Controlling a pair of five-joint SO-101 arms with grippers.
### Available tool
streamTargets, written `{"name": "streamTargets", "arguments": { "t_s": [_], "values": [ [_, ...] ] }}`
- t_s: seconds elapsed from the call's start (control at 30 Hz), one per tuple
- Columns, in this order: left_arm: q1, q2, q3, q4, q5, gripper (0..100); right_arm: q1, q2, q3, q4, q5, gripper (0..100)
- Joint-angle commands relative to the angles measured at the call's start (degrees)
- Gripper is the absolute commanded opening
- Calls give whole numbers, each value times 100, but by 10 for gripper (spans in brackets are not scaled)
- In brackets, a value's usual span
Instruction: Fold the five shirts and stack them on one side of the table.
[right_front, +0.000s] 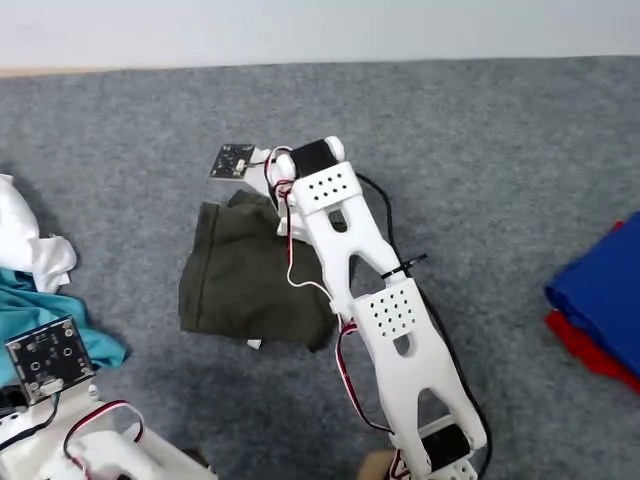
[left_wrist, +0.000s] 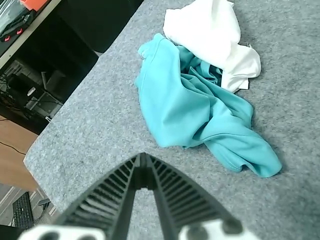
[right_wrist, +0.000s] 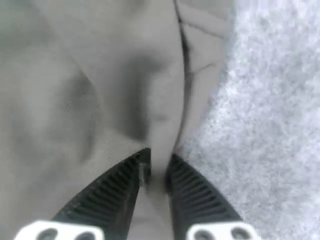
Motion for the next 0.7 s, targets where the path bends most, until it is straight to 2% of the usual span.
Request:
{"name": "streamTargets", "arguments": {
  "t_s": [0.0,0.47,0.67],
  "values": [
    [-9,-35,-4,-97,-18,3,13,-488,-273,224,132,12],
    [0,-35,-4,-97,-18,3,690,-822,-273,233,299,11],
    [0,-35,-4,-97,-18,3,725,-752,-193,233,299,18]
  ]
}}
